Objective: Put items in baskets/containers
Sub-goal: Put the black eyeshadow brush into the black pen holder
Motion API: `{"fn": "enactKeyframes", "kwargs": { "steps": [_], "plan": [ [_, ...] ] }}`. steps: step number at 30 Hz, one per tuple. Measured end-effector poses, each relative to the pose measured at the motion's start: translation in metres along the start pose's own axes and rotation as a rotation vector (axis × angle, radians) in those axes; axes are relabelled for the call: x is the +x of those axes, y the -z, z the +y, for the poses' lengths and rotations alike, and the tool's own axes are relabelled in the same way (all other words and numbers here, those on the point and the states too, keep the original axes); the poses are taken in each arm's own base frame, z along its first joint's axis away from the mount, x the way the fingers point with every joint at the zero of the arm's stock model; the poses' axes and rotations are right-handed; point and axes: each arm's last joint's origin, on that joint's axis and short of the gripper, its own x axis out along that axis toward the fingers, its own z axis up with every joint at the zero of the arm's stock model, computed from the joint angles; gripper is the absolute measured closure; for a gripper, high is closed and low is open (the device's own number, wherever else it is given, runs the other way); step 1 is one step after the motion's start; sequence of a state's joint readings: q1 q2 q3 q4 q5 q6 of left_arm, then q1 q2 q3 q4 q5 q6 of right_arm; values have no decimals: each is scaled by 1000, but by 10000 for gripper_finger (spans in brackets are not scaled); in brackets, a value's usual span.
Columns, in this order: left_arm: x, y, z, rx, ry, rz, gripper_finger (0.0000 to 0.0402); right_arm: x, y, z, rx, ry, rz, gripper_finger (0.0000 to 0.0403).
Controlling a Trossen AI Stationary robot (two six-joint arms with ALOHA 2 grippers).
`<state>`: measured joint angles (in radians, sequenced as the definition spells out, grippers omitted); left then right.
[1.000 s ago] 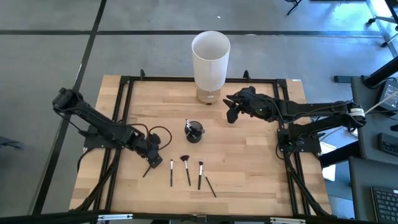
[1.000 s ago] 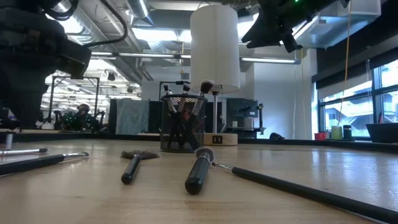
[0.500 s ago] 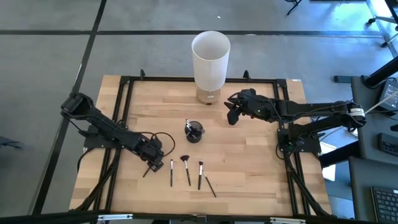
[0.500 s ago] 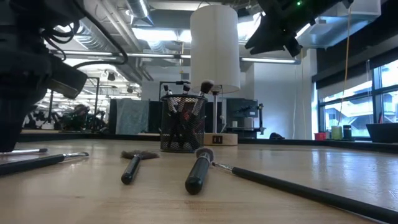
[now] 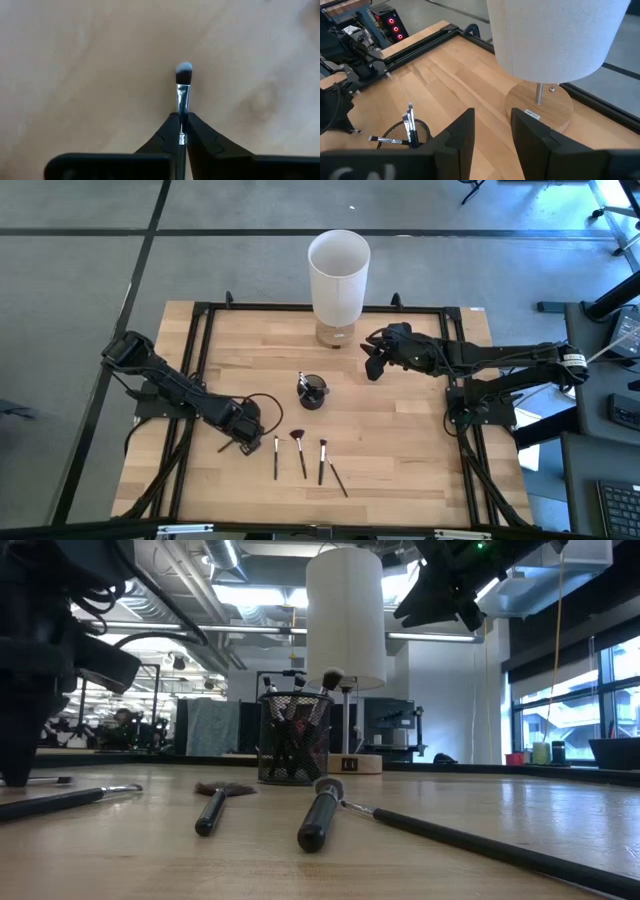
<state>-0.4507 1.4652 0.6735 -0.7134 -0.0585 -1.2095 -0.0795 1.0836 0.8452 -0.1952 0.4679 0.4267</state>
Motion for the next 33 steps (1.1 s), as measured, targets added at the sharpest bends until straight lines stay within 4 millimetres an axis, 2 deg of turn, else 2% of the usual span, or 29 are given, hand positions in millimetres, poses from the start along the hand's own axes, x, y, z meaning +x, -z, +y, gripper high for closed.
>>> {"fn": "enactKeyframes", "kwargs": {
  "steps": [6, 9, 13, 17, 21, 26, 30, 33],
  "plan": [
    [-1, -2, 0, 5, -28, -57, 367, 0, 0, 0, -1, 1, 1, 276],
    [-8, -10, -6, 51, -48, -166, 369, 0, 0, 0, -1, 1, 1, 276],
    [-31, -27, -22, 117, -34, -333, 376, 0, 0, 0, 1, 0, -2, 276],
    [-65, -47, -40, 191, -58, -565, 375, 0, 0, 0, 1, 0, -2, 276],
    [-102, -56, -57, 267, -93, -760, 370, 0, 1, 0, -4, 3, 7, 276],
    [-140, -64, -69, 293, -206, -994, 374, 0, 1, 0, -12, 5, 12, 276],
    [-158, -73, -75, 214, -267, -1169, 372, 0, 1, 0, -10, 5, 12, 276],
    [-160, -80, -77, 179, -298, -1237, 370, 0, 1, 0, -11, 5, 11, 276]
  ]
}}
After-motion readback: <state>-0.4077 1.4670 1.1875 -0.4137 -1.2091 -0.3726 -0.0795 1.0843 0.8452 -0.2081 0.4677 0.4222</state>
